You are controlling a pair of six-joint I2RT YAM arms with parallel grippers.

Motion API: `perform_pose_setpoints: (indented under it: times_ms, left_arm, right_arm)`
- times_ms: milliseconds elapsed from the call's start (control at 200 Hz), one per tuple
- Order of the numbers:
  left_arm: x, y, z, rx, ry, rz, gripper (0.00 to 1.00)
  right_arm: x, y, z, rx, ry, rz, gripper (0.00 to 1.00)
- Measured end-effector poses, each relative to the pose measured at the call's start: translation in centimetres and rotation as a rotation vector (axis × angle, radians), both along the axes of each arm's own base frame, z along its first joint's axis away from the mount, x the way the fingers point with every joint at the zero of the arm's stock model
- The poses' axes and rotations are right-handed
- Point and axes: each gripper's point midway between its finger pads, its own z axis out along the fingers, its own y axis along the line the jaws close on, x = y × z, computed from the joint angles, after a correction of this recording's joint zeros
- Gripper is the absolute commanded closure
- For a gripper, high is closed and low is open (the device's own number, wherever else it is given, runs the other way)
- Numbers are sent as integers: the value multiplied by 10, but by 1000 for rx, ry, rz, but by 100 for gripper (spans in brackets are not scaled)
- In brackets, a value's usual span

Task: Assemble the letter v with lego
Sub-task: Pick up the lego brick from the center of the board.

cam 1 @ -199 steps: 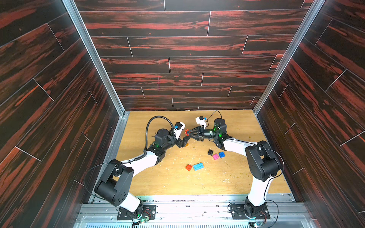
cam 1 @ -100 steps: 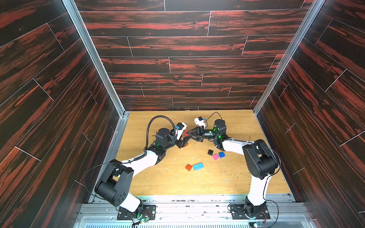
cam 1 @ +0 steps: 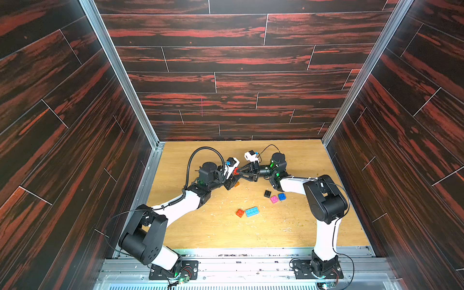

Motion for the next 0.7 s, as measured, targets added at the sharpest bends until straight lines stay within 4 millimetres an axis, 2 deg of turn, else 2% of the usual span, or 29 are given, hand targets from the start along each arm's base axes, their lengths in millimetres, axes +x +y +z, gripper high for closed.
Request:
perform_pose_setpoints:
  times_ms: [361, 621, 701]
  left_arm:
    - [-2, 1, 0, 25, 2, -7, 60]
    - [-1, 1, 3, 32, -12, -11, 73]
    - [-1, 0, 4, 35, -12, -11, 80]
  right_arm:
    - [1, 2, -3, 17, 25, 24, 63]
    - [1, 2, 2, 36, 26, 25, 62]
    - [1, 2, 2, 39, 27, 26, 62]
